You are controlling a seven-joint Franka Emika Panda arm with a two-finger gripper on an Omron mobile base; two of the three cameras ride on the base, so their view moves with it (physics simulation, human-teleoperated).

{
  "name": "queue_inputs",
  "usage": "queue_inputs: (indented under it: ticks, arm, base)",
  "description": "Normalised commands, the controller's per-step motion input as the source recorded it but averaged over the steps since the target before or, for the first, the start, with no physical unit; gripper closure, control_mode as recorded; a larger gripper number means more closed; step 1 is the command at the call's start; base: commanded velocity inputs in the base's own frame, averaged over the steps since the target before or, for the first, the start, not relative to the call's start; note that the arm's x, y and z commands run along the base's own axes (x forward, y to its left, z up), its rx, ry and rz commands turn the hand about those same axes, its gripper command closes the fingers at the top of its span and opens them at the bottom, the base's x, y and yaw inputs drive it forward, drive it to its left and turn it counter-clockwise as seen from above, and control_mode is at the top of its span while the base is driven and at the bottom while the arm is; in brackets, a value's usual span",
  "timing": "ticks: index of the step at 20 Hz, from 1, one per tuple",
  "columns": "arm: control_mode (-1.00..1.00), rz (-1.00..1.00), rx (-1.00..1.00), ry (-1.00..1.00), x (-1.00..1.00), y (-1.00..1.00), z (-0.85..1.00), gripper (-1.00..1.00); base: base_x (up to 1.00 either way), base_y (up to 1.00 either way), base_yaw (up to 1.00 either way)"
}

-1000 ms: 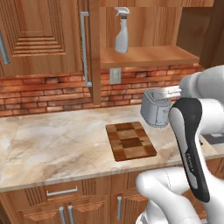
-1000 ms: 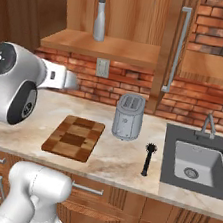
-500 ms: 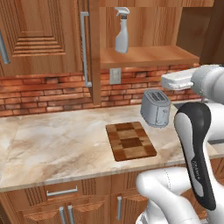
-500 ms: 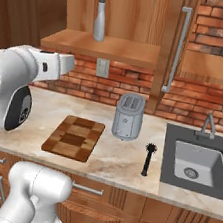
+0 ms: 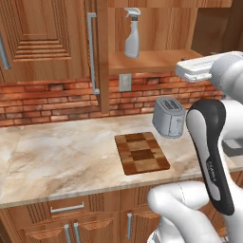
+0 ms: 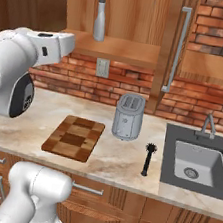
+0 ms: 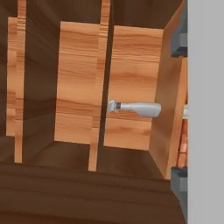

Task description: Grab the spray bottle from the cabinet, then place it next to the cutting board for sanitizing. Then grab the dish brush from the countertop next to the sink and place it next to the cutting board.

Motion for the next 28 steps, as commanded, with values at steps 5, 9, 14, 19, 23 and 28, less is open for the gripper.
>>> queue_inputs:
  ticks: [5, 9, 14, 19, 23, 28]
  arm:
    - [-1.00, 0.05, 0.01, 0.00, 0.15, 0.00, 0.30, -1.00]
    - [-1.00, 0.11, 0.00, 0.03, 0.25, 0.00, 0.17, -1.00]
    - [-1.00, 0.06, 0.01, 0.03, 0.17, 0.00, 0.00, -1.00]
    - [-1.00, 0.00, 0.00, 0.00, 0.33, 0.00, 0.00, -1.00]
    - [-1.00, 0.00, 0.00, 0.00, 0.42, 0.00, 0.00, -1.00]
    - [-1.00, 0.00, 0.00, 0.00, 0.49, 0.00, 0.00, -1.00]
  base:
    - [0.00, 0.00, 0.00]
    - [0.00, 0.00, 0.00]
    - [0.00, 0.00, 0.00]
    - [0.00, 0.00, 0.00]
    - [0.00, 0.00, 0.00]
    - [0.00, 0.00, 0.00]
